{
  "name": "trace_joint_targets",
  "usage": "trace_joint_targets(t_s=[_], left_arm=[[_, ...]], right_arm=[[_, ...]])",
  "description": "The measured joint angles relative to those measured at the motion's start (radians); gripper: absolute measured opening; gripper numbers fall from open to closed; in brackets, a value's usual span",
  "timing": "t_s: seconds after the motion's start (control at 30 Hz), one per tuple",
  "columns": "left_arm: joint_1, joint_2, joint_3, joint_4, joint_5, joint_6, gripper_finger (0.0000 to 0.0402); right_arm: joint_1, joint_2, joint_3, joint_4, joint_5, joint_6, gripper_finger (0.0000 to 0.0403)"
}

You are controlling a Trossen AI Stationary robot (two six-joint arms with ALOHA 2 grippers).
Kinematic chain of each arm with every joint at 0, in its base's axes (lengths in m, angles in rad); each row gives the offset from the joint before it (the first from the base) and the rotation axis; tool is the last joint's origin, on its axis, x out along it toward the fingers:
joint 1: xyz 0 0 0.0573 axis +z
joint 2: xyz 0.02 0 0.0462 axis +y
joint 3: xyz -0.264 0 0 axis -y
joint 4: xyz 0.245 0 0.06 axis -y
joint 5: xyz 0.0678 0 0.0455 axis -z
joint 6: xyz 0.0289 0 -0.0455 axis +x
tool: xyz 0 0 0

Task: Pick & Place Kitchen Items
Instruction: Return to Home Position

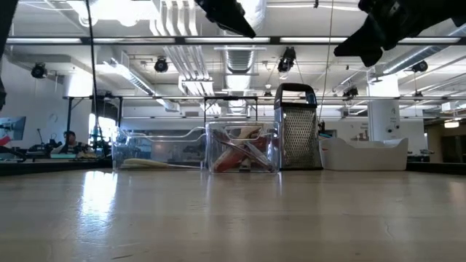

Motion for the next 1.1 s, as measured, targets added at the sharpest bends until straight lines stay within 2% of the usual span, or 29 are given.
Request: trace_joint_targets(t_s=[0.1, 0.17, 0.3, 0.43, 0.67, 0.93, 1.1], left_arm=[[-0.059, -0.108, -0.171, 0.165, -0.045, -0.028, 0.0022], [-0.091, -0.199, -0.298, 0.295, -0.045, -0.077, 0.0008], [-0.143, -0.408, -0.565, 0.533, -0.075, -0.164, 0.0013], [-0.160, -0.613, -0.814, 0.689, -0.133, -0.271, 0.0014], [-0.158, -0.950, -1.174, 0.806, -0.186, -0.309, 0.0006], [-0.157, -1.183, -1.534, 1.171, -0.244, -0.310, 0.0017], [-0.157, -1.254, -1.678, 1.248, -0.243, -0.310, 0.0016]], right_arm=[[0.000, -0.063, -0.012, -0.004, -0.021, -0.007, 0.0023], [0.000, -0.115, -0.025, -0.003, -0.044, -0.006, 0.0018], [0.002, -0.246, -0.086, 0.019, -0.109, 0.007, 0.0009], [0.002, -0.368, -0.149, 0.021, -0.130, 0.005, 0.0008], [0.002, -0.557, -0.242, 0.026, -0.137, 0.004, 0.0008], [0.002, -0.655, -0.286, 0.075, -0.129, 0.016, 0.0008], [0.002, -0.630, -0.289, 0.070, -0.129, 0.024, 0.0008]])
